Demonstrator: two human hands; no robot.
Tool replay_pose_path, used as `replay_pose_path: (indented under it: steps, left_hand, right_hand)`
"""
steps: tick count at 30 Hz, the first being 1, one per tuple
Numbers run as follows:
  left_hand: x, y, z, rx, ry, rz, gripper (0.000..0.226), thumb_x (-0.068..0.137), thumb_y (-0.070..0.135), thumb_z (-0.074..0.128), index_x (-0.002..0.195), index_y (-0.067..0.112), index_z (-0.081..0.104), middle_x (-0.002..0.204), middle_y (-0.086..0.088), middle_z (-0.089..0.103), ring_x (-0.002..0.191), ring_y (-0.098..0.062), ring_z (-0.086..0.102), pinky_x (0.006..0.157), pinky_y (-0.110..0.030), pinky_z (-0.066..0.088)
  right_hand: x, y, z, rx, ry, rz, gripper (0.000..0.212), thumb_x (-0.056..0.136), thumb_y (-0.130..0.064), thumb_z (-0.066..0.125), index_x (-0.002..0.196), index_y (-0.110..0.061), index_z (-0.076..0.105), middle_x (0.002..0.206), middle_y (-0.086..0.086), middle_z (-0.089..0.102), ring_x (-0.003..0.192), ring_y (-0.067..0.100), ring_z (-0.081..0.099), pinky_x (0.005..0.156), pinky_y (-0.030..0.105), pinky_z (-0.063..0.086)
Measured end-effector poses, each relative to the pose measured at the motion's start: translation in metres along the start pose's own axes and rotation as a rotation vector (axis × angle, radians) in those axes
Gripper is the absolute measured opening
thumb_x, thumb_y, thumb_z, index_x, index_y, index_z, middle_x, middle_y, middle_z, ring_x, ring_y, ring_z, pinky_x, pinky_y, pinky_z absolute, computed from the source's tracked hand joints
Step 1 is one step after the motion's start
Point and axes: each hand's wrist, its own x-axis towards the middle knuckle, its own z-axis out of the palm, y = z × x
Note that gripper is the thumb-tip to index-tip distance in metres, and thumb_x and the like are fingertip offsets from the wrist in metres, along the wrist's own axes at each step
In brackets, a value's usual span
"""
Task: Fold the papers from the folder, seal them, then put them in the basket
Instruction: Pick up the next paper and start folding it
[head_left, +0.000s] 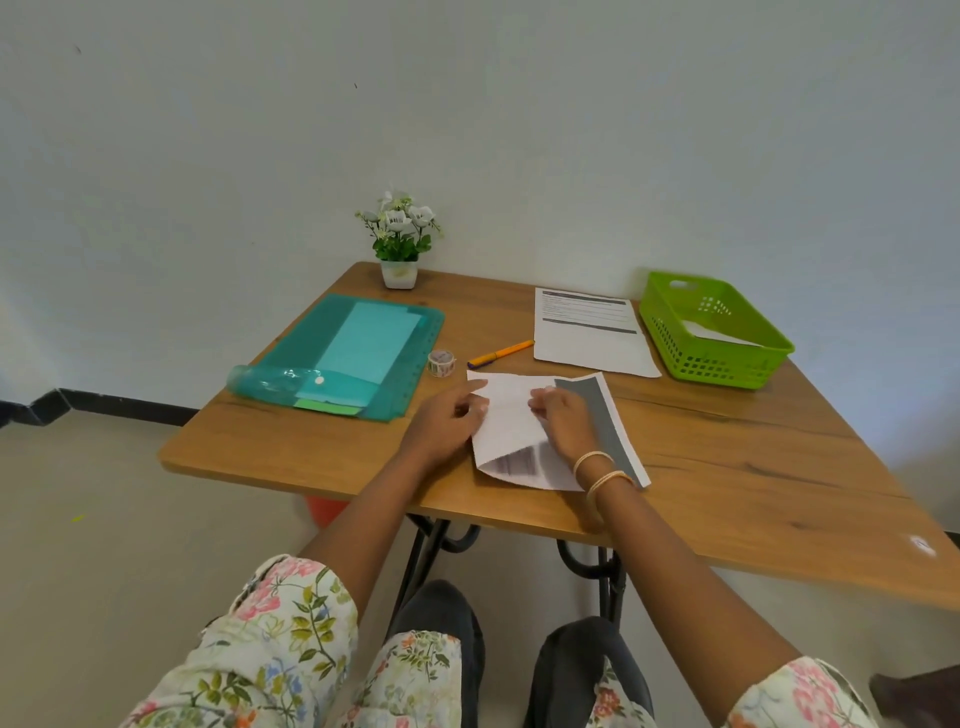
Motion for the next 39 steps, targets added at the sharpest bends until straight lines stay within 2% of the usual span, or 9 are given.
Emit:
replay_pose_path:
  steps: [3, 10, 14, 18, 22, 24, 28, 33, 39]
  left_hand:
    - [0.003, -0.001, 0.001, 0.036, 0.006, 0.015, 0.053, 0.086, 0.016, 0.065, 0.136, 0.03, 0.052, 0.121, 0.009, 0.065, 0.107, -0.005, 0.057, 0.093, -0.026, 0.049]
    - [0.002, 0.003, 0.002, -0.038, 0.144, -0.036, 0.054, 0.089, 0.009, 0.063, 0.136, 0.034, 0.051, 0.116, 0.014, 0.055, 0.081, 0.0, 0.054, 0.069, -0.013, 0.045]
    - [0.001, 0.007, 0.003, -0.252, 0.186, -0.123, 0.05, 0.093, 0.009, 0.057, 0.139, 0.025, 0.048, 0.141, 0.005, 0.05, 0.122, -0.009, 0.05, 0.09, -0.022, 0.044]
    - [-0.003, 0.02, 0.006, -0.564, 0.199, -0.206, 0.044, 0.101, 0.013, 0.043, 0.144, 0.019, 0.038, 0.114, -0.002, 0.064, 0.077, -0.008, 0.068, 0.055, -0.019, 0.052]
    - [-0.009, 0.025, 0.011, -0.572, 0.158, -0.11, 0.037, 0.103, 0.015, 0.037, 0.14, 0.017, 0.042, 0.112, -0.005, 0.063, 0.072, -0.002, 0.069, 0.055, -0.016, 0.053]
    - [-0.009, 0.024, 0.015, -0.483, 0.106, -0.056, 0.034, 0.103, 0.016, 0.04, 0.135, 0.017, 0.051, 0.118, -0.005, 0.063, 0.085, -0.002, 0.066, 0.066, -0.018, 0.055]
    - [-0.008, 0.019, 0.023, -0.348, 0.016, -0.05, 0.026, 0.098, 0.023, 0.05, 0.119, 0.026, 0.064, 0.119, 0.002, 0.067, 0.103, -0.009, 0.064, 0.09, -0.035, 0.054]
    - [-0.006, 0.018, 0.025, -0.126, 0.061, -0.071, 0.026, 0.096, 0.019, 0.052, 0.118, 0.024, 0.065, 0.117, 0.01, 0.064, 0.104, -0.005, 0.058, 0.088, -0.026, 0.05]
    - [-0.008, 0.02, 0.027, -0.021, 0.084, -0.029, 0.031, 0.097, 0.026, 0.05, 0.126, 0.021, 0.059, 0.119, 0.004, 0.063, 0.104, -0.009, 0.057, 0.083, -0.026, 0.048]
  right_hand:
    - [-0.002, -0.007, -0.011, 0.186, 0.082, 0.099, 0.027, 0.099, -0.027, 0.045, 0.113, -0.011, 0.062, 0.102, 0.009, 0.067, 0.09, 0.024, 0.066, 0.088, 0.038, 0.056]
    - [-0.018, 0.003, 0.004, -0.445, -0.144, -0.181, 0.032, 0.09, -0.025, 0.063, 0.121, -0.017, 0.063, 0.123, -0.001, 0.061, 0.103, 0.011, 0.055, 0.091, 0.023, 0.045]
    - [-0.022, 0.0, 0.012, -0.448, -0.109, -0.23, 0.031, 0.094, -0.028, 0.056, 0.122, -0.015, 0.062, 0.126, 0.003, 0.061, 0.113, 0.018, 0.056, 0.098, 0.028, 0.046]
    - [-0.029, -0.013, 0.017, -0.34, -0.119, -0.163, 0.049, 0.097, -0.047, 0.042, 0.13, -0.013, 0.056, 0.132, 0.006, 0.057, 0.115, 0.023, 0.054, 0.095, 0.032, 0.043]
    - [-0.029, -0.028, 0.017, -0.183, -0.128, -0.06, 0.067, 0.09, -0.058, 0.05, 0.138, -0.011, 0.046, 0.132, 0.005, 0.055, 0.117, 0.024, 0.054, 0.1, 0.041, 0.045]
    - [-0.024, -0.036, 0.014, -0.161, -0.129, 0.01, 0.068, 0.086, -0.05, 0.059, 0.137, -0.007, 0.046, 0.129, 0.009, 0.057, 0.111, 0.026, 0.058, 0.096, 0.045, 0.05]
    - [-0.013, -0.04, 0.001, -0.116, -0.07, 0.13, 0.033, 0.087, -0.01, 0.053, 0.118, 0.0, 0.058, 0.11, 0.019, 0.063, 0.092, 0.03, 0.06, 0.074, 0.038, 0.053]
    - [-0.009, -0.021, -0.016, -0.187, 0.021, 0.247, 0.027, 0.088, -0.003, 0.053, 0.113, 0.001, 0.061, 0.118, 0.018, 0.062, 0.093, 0.028, 0.054, 0.088, 0.039, 0.052]
    - [-0.014, -0.017, -0.018, 0.258, 0.021, 0.426, 0.045, 0.084, 0.015, 0.052, 0.126, -0.001, 0.055, 0.129, 0.016, 0.053, 0.106, 0.032, 0.052, 0.088, 0.04, 0.05]
